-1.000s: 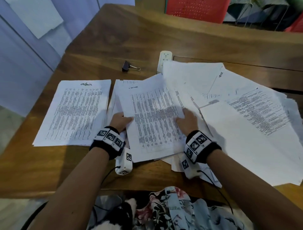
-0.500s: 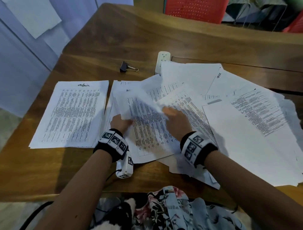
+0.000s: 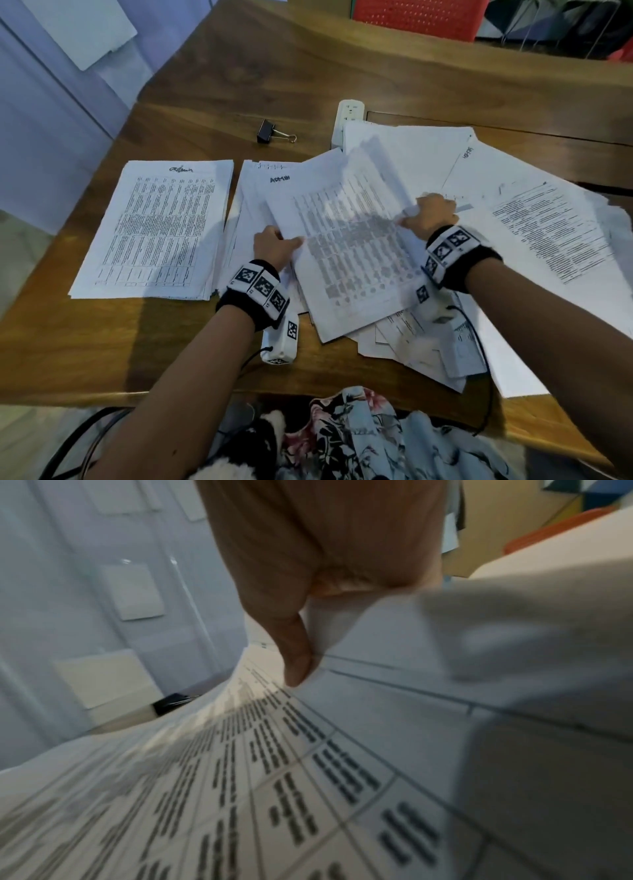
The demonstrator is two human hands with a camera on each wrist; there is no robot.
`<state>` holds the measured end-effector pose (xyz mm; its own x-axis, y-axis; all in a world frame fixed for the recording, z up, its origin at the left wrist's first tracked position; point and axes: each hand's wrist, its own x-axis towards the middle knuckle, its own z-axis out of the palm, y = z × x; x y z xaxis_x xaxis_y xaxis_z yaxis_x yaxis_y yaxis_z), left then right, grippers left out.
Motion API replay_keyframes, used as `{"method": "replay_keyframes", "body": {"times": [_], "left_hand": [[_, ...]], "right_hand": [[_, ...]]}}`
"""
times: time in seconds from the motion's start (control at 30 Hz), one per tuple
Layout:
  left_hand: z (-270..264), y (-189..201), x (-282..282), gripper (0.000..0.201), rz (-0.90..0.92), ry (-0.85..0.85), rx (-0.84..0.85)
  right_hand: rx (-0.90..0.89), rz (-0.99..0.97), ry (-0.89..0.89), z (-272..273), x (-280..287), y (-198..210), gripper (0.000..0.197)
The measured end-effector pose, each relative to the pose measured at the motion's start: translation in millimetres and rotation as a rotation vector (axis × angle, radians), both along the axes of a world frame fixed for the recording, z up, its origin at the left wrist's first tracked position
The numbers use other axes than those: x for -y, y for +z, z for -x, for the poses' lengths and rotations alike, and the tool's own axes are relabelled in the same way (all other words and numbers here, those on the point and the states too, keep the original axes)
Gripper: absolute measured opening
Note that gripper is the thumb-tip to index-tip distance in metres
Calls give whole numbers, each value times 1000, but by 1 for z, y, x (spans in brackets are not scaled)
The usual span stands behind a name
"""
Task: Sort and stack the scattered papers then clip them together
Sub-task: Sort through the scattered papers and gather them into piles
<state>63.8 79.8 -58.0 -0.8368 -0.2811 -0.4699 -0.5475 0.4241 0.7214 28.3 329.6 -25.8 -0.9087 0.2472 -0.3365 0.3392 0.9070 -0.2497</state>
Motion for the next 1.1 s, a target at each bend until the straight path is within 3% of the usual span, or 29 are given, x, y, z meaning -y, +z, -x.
{"method": "replay_keyframes", "body": {"times": [0.07, 0.1, 0.17, 0.23, 0.37, 0.47, 0.53, 0.57, 0.6, 0.67, 0.7, 0.77, 0.83, 0.93, 1.1], "left_hand": [[0, -2, -6, 36, 33, -66, 31], [1, -5, -9, 50, 53, -91, 47], [1, -5, -13, 75, 106, -124, 74], [1, -7, -16, 83, 150, -129, 73], [3, -11, -14, 83, 96, -69, 54], [10, -7, -9, 100, -80, -4, 101], [14, 0, -4, 119, -292, 87, 82], [13, 7, -3, 119, -408, 138, 85], [14, 18, -2, 106, -537, 171, 80], [17, 39, -3, 52, -746, 171, -14], [20, 48, -6, 37, -808, 166, -79], [24, 65, -11, 33, -807, 181, -246], [27, 85, -12, 39, -655, 230, -450], [27, 120, -10, 32, -625, 14, -662], [27, 140, 2, 22, -679, 34, -778]], "right_hand": [[54, -9, 29, 4, -9, 1, 46], [33, 20, 17, 4, -11, 3, 45], [-119, 28, 23, 2, -4, 5, 36], [-305, -52, 164, -9, 11, 6, 28], [-641, 90, 556, -33, 33, 7, 14], [-570, 320, 377, -31, 32, 26, 16], [-565, 519, 252, -24, 26, 46, 20], [-570, 623, 210, -21, 23, 58, 21], [-579, 732, 176, -20, 21, 70, 20], [-604, 946, 115, -20, 19, 91, 24], [-613, 1039, 81, -19, 17, 97, 30], [-633, 1142, 40, -16, 14, 104, 37], [-666, 1097, 33, -15, 14, 106, 42], [-811, 974, 31, -18, 13, 112, 57], [-958, 1025, -47, -26, 7, 114, 56]]}}
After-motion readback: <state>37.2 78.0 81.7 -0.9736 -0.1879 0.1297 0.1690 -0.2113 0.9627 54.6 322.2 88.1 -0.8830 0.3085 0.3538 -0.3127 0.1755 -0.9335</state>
